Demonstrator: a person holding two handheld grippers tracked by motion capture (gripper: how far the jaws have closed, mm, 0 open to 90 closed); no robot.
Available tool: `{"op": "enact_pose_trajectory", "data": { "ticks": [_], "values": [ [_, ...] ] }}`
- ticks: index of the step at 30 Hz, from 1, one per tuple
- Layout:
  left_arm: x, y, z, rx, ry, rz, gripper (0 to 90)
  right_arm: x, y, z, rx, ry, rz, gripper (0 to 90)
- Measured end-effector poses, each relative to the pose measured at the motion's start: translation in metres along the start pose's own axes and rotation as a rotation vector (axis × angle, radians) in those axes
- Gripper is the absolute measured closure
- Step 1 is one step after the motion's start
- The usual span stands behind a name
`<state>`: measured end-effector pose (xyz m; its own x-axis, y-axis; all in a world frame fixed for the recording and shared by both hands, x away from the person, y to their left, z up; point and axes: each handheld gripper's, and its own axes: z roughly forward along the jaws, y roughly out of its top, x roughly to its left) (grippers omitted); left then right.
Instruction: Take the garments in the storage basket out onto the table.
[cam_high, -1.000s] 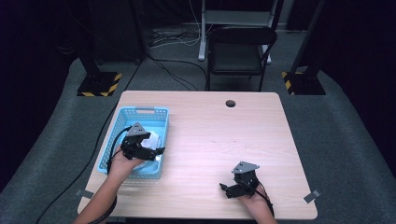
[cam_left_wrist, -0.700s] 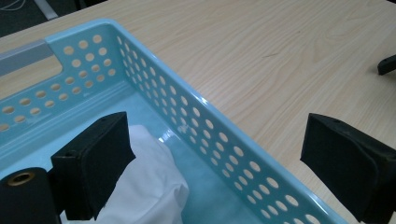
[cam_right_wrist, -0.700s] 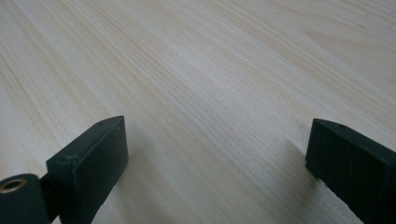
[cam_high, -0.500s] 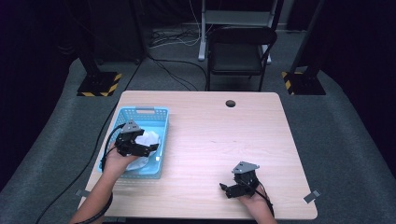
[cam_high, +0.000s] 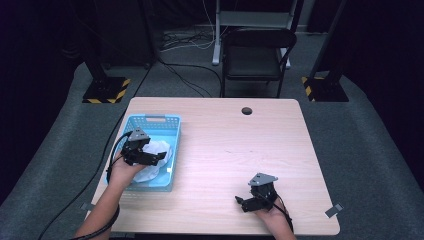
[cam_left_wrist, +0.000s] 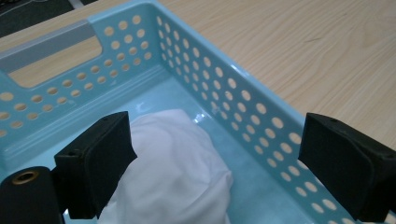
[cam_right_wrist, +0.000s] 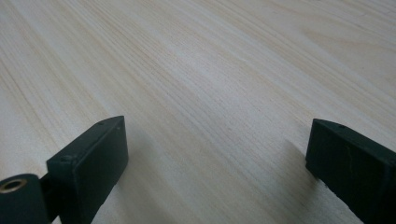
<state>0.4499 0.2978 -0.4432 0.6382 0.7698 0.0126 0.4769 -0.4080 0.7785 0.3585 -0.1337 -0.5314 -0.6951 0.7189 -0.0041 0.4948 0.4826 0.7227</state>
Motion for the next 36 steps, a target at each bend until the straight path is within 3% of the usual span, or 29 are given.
{"op": "enact_pose_trajectory", "data": {
  "ticks": [9, 17, 28, 36],
  "values": [
    [0.012, -0.003, -0.002, 0.019, 0.008, -0.017, 10.1, 0.000, 0.000, 0.000, 0.000, -0.002, 0.001, 5.2],
    [0.018, -0.006, 0.001, 0.052, 0.057, 0.020, 9.8, 0.000, 0.000, 0.000, 0.000, -0.002, 0.001, 5.1],
    [0.020, -0.011, 0.008, 0.116, 0.015, 0.025, 11.7, 0.000, 0.000, 0.000, 0.000, -0.003, 0.001, 5.2],
    [0.026, -0.014, 0.017, 0.178, 0.024, -0.017, 11.8, 0.000, 0.000, 0.000, 0.001, -0.003, 0.001, 5.2]
  ]
}}
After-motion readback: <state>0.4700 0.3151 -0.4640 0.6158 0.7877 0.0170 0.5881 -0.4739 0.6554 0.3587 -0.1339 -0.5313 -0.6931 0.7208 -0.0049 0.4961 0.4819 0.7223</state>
